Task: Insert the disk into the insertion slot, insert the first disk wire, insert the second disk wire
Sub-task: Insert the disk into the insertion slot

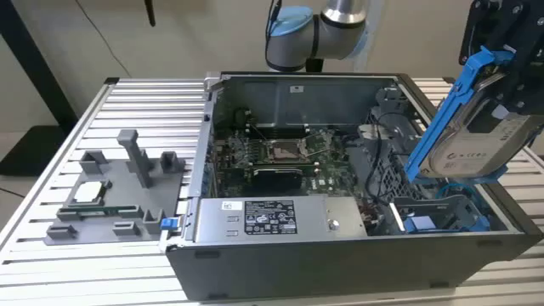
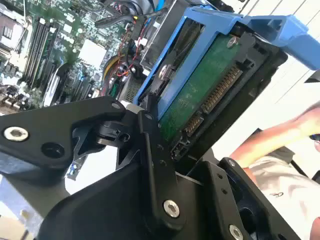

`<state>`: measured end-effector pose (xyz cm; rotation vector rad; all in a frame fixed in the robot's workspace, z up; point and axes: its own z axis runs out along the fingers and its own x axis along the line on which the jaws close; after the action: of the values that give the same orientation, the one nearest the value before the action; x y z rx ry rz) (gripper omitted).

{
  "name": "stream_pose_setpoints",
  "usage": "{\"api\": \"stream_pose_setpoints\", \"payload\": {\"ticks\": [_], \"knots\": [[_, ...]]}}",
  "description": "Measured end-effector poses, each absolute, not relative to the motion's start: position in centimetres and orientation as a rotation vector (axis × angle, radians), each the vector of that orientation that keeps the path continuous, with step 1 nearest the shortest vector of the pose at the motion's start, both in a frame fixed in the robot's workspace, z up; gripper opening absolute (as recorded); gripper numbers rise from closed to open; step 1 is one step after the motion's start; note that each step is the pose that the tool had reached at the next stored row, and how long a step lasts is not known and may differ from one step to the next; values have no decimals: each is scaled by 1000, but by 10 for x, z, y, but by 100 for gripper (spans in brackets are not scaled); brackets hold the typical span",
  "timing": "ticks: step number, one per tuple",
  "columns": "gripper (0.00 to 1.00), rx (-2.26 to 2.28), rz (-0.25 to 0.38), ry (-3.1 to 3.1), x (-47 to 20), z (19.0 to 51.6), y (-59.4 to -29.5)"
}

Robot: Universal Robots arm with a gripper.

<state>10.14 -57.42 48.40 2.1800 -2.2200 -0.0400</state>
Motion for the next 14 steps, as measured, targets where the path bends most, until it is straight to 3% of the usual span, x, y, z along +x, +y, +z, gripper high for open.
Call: {"api": "stream_pose_setpoints", "payload": {"ticks": [14], "knots": [[0,2180,-40,-2220,101,477,-575]]}}
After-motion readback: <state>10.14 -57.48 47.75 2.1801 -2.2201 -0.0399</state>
